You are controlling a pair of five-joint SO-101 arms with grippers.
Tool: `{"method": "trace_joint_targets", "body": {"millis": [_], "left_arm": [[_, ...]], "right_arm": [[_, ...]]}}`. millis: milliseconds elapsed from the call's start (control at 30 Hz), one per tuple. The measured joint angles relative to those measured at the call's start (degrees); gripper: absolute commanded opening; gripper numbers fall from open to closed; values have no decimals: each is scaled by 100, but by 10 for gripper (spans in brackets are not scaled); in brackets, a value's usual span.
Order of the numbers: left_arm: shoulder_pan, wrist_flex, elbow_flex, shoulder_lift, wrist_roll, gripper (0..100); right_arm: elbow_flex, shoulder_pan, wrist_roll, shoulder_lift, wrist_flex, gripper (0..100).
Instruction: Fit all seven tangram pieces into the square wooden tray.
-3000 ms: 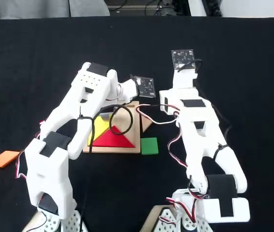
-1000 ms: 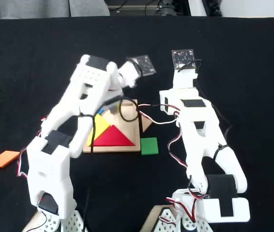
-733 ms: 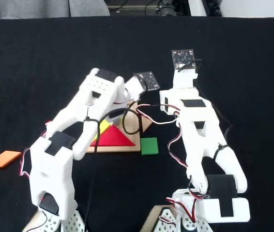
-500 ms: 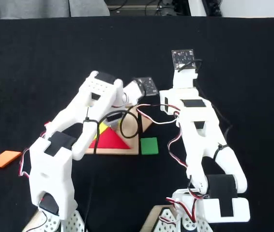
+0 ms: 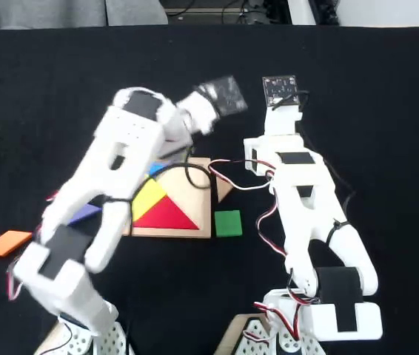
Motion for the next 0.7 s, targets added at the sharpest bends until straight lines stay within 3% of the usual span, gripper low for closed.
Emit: {"method": "trace_joint_targets", "body": {"millis": [233,367,533,700], "left_arm": [[-1160,1152,-88,-2004,598,166],[-2031,1292,695,-3182,976,166],[-3042,352,2857,-4378,1565,166],[-4229,-835,5319,-5363,2004,166]], "right_arm": [[0,0,0,0,18,11],[0,9,105,-378,413,11],[0,-70,985,-1380,1371,15],[0,-343,1415,-1925,2690,130]]}}
